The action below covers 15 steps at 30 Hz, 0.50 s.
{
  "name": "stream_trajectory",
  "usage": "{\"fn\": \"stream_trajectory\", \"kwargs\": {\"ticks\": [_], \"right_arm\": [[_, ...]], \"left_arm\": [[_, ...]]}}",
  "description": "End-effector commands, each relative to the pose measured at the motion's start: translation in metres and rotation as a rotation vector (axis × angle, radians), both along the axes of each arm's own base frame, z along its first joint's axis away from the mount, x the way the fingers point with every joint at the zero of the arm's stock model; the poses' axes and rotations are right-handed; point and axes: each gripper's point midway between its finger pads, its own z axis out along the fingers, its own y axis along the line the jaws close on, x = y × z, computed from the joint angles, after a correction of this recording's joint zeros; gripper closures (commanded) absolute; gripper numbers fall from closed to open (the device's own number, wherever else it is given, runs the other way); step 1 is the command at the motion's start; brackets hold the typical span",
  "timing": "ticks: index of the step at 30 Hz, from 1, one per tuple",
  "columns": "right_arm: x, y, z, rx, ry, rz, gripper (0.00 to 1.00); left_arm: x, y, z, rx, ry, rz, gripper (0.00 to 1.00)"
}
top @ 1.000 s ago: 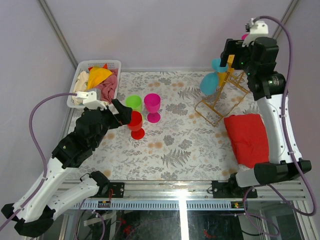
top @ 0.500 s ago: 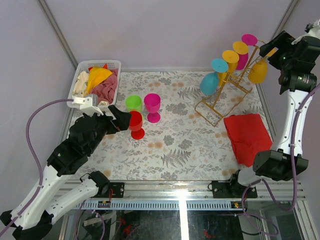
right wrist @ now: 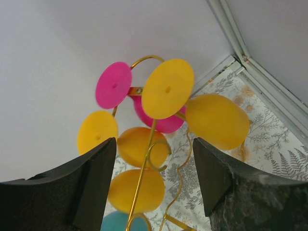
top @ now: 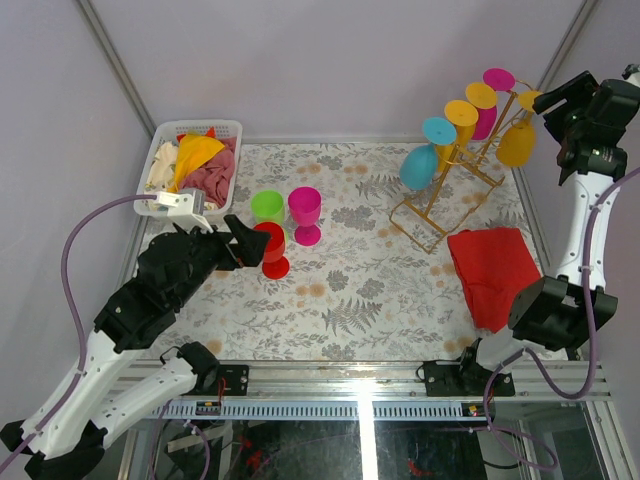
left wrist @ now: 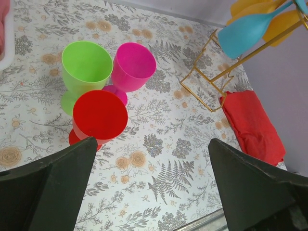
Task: Take the wine glass off the wine glass rack
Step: Pick up the wine glass from the wine rack.
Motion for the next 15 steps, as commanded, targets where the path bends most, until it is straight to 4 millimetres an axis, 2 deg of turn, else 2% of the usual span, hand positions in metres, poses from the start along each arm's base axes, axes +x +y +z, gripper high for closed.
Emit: {"fn": "stream_trajectory", "kwargs": {"ticks": [1, 6, 10, 13, 15], "right_arm": [[0.007, -0.027, 0.018, -0.014, -0.089, -0.134, 0.31], [0.012, -0.041, 0.018, -0.024, -0.112, -0.194, 0.38], [0.024, -0.045, 0.015, -0.019, -0.104, -0.192, 0.39], [0.031, -0.047, 0.015, -0.008, -0.111, -0.182, 0.44], [0.044, -0.047, 0.003, 0.007, -0.083, -0.148, 0.44]], "left_arm": [[0.003, -0.002, 0.021, -0.02, -0.09, -0.018, 0.0], [0.003, -0.004, 0.021, -0.009, -0.095, -0.037, 0.0], [0.003, -0.007, 0.02, 0.003, -0.09, -0.049, 0.0], [0.003, -0.007, 0.019, 0.007, -0.087, -0.054, 0.0], [0.004, -0.008, 0.018, 0.012, -0.084, -0.055, 0.0]]}}
